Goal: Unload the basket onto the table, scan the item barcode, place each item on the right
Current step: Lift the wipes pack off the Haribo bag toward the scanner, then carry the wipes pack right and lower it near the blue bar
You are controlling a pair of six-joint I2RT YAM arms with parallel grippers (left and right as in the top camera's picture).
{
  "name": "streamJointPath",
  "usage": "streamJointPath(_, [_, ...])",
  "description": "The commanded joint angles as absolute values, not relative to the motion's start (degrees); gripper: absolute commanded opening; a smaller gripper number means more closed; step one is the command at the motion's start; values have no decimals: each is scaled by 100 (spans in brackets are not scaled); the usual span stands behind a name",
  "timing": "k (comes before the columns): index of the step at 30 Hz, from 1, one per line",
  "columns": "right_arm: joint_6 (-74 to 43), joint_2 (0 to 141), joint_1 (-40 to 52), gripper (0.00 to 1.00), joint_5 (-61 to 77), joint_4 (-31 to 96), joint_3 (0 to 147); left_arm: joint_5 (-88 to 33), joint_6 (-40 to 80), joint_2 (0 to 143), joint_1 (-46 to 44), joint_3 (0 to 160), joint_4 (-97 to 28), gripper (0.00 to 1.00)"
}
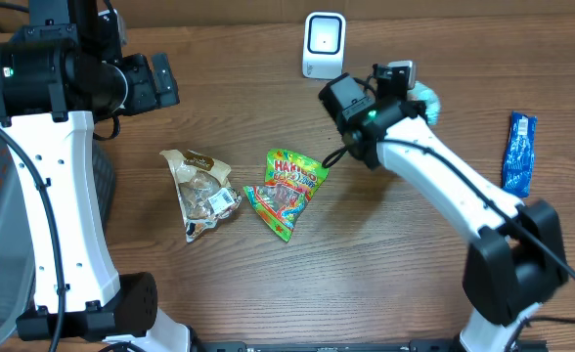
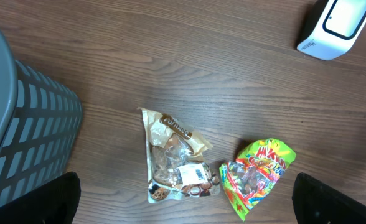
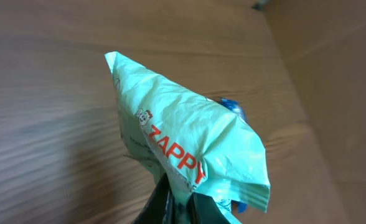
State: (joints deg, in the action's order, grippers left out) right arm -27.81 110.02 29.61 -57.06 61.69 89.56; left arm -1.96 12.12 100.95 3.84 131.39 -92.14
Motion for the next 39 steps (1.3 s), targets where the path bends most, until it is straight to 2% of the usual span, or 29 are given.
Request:
streamJointPath(1, [-2388,11277,2762,4,-6163,6198,8932,-255,1310,10001,362,13139,-9212,100])
streamJointPath(4, [-2320,11308,2799,4,-5913,6200,8932,-255,1310,10001,362,13139,-9212,99])
streamJointPath(7, [-1955,11330,2919,4,-4779,6276,8930,-255,1310,10001,362,13139,-9212,100])
streamJointPath(9, [-1973,11421,2991,4,-4506,6482,8930,-255,1310,10001,362,13139,-9212,100])
streamJointPath(14, [-2001,11813,3076,4,-4880,6748,8930,-255,1310,10001,362,13139,-9212,100])
streamJointPath(18, [-2794,11966,3068,4,-5813,7192,8930,-255,1310,10001,362,13139,-9212,100])
streamJointPath(21, [-2985,11966,3050,4,-5828,7365,8930,-255,1310,10001,362,13139,-9212,100])
streamJointPath(28, [-2978,11966,3092,4,-3660,7122,8930,-255,1310,10001,362,13139,-9212,100])
streamJointPath(31, [-2974,11966,3192,4,-3186,7118,8930,-255,1310,10001,362,13139,-9212,100])
streamJointPath(32, [-2956,11966,3236,9,-3068,7122,8930,-255,1310,10001,362,13139,-9212,100])
streamJointPath(33, [-2956,11966,3297,19,-2947,7120,8930,-255,1310,10001,362,13139,-9212,100])
streamJointPath(34, [-2840,11966,3391,34,-2694,7120,8930,-255,1310,10001,362,13139,-9212,100])
streamJointPath(37, [-2451,11966,3524,50,-2145,7113,8932,-255,1310,10001,362,13139,-9212,100])
streamJointPath(39, [-2349,11959,3612,55,-1669,7116,8954,-255,1310,10001,362,13139,-9212,100])
